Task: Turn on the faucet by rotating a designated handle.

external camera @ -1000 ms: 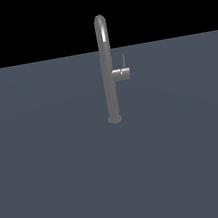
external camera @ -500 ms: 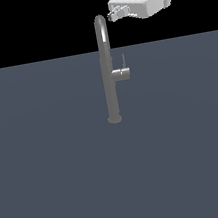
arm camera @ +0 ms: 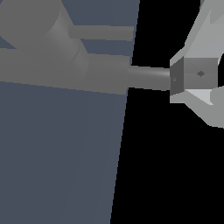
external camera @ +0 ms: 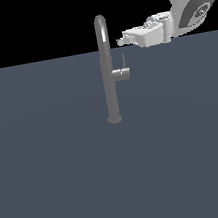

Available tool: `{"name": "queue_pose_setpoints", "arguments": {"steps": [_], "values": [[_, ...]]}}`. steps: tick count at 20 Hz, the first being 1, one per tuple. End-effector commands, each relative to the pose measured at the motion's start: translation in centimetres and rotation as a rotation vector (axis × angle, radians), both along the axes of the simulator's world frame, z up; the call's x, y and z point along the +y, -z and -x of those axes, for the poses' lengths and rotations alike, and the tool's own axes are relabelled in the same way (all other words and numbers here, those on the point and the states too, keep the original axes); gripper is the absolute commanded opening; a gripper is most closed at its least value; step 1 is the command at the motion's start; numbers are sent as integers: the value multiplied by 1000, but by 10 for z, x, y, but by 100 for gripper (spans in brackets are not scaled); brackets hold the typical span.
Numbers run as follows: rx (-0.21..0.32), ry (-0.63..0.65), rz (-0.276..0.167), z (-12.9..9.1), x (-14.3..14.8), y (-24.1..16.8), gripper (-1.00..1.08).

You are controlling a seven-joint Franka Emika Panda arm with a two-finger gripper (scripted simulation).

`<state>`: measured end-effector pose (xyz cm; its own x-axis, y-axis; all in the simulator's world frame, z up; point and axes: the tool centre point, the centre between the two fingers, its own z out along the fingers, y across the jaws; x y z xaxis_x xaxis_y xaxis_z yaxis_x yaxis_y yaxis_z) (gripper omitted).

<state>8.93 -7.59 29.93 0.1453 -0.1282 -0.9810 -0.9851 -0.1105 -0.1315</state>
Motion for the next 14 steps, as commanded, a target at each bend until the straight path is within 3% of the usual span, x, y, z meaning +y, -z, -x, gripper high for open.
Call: {"name": "queue_pose_setpoints", "arguments": {"steps": [1,7,14], "values": [[41,43,-45,-6,-2,16,-100],[108,112,-115,-12,-5,43,-100],[130,135,-139,-14,-5,52,-100]]}}
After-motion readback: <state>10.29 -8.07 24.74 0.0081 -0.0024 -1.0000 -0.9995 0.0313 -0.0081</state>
